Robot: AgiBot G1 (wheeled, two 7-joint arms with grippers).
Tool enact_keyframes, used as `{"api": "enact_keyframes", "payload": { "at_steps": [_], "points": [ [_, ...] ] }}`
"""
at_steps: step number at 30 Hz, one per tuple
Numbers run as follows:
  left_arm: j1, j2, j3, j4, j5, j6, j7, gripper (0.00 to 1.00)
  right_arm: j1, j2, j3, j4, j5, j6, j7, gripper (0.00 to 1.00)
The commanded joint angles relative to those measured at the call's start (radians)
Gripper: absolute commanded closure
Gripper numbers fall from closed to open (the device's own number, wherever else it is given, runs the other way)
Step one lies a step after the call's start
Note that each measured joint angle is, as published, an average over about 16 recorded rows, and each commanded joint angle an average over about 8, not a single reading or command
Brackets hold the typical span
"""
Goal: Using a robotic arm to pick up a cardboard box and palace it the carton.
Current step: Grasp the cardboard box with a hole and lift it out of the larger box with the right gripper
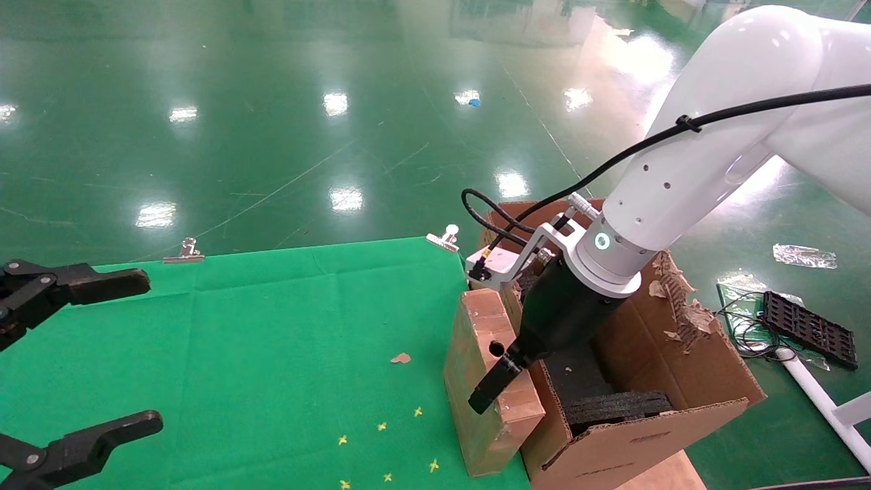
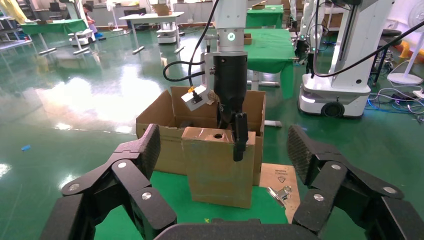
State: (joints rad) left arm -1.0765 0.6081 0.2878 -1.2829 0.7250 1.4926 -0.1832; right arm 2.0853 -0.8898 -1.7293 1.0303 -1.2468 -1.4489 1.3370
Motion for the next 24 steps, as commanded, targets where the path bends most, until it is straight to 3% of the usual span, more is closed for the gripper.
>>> {"api": "enact_keyframes", "payload": {
  "at_steps": [1,16,24],
  "points": [
    [0.0,0.0,0.0,0.0,0.0,0.0,0.0,1.0,-0.001,0.003,0.0,0.004,0.0,0.001,0.002,1.0],
    [0.0,0.0,0.001,0.0,-0.001,0.0,0.001,1.0,0.0,0.019,-0.011,0.023,-0.027,0.012,0.011,1.0],
    [0.0,-0.001,0.002,0.0,-0.001,-0.001,0.001,1.0,0.113,0.087,0.064,0.045,-0.025,0.074,-0.083,1.0]
  ]
}}
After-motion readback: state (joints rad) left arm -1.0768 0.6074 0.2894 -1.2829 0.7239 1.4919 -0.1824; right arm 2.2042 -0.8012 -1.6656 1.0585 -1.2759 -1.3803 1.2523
